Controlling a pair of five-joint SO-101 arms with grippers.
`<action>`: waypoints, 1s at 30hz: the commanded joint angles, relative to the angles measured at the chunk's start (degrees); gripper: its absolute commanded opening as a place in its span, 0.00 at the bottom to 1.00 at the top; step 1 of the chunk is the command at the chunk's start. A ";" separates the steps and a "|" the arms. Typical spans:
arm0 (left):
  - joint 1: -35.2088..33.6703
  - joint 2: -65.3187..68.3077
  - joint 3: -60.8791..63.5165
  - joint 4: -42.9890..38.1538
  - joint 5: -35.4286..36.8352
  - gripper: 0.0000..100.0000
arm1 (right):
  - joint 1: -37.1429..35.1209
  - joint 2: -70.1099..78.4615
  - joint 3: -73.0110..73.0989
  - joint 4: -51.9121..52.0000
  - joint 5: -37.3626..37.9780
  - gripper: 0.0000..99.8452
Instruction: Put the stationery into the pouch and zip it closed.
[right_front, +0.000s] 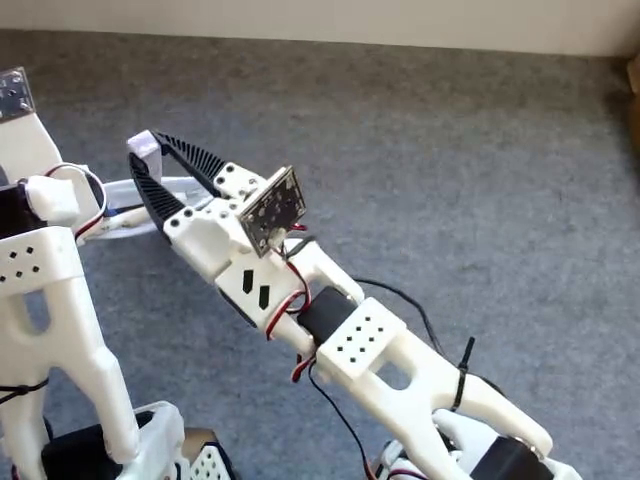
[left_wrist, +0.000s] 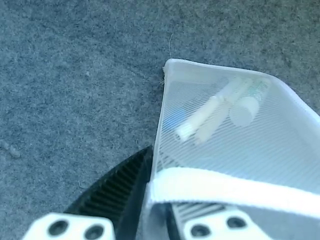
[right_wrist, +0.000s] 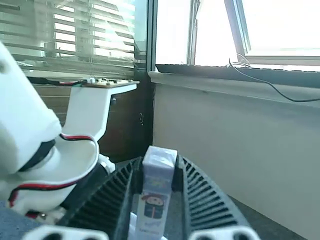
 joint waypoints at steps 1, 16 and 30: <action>-0.75 0.40 0.48 -1.23 0.44 0.01 | -0.40 2.77 -1.01 -1.63 0.62 0.04; -0.84 0.57 0.48 -1.23 0.44 0.01 | -0.40 3.56 -0.84 -1.63 0.62 0.04; -0.84 0.57 0.48 -1.23 0.44 0.01 | -3.03 1.63 -0.48 -1.27 0.62 0.04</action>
